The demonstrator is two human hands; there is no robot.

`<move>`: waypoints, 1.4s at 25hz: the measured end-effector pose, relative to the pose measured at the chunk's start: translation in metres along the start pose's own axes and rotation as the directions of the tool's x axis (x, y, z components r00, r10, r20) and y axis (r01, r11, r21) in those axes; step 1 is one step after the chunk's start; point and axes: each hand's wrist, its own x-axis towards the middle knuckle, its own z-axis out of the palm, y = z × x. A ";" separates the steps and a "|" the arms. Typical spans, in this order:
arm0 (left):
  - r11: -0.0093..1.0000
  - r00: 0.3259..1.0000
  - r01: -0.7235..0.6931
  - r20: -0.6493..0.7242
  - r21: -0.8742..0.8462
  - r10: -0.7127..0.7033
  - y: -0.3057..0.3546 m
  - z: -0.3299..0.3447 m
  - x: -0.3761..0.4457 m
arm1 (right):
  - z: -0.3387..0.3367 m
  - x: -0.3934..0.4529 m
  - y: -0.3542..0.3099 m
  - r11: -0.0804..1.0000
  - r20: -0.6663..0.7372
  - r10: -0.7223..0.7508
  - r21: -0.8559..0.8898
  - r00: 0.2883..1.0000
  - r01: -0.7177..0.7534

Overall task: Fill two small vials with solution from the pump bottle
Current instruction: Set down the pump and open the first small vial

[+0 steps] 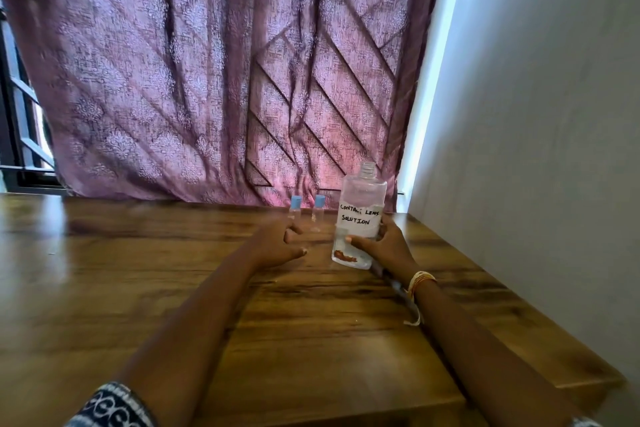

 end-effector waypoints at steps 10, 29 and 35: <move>0.993 0.994 0.113 -0.002 0.045 -0.113 -0.009 0.000 -0.003 | 0.055 -0.045 -0.042 0.766 0.008 -0.543 -0.404 0.840 0.499; 0.930 0.929 0.350 -0.085 -0.110 -0.359 -0.033 -0.007 0.009 | 0.151 0.046 -0.015 0.958 0.102 0.036 -0.287 0.994 -0.005; 0.679 0.951 0.289 0.285 -0.675 -0.121 -0.024 -0.006 -0.005 | 0.097 -0.017 -0.016 0.966 0.415 -0.067 -0.200 0.907 0.163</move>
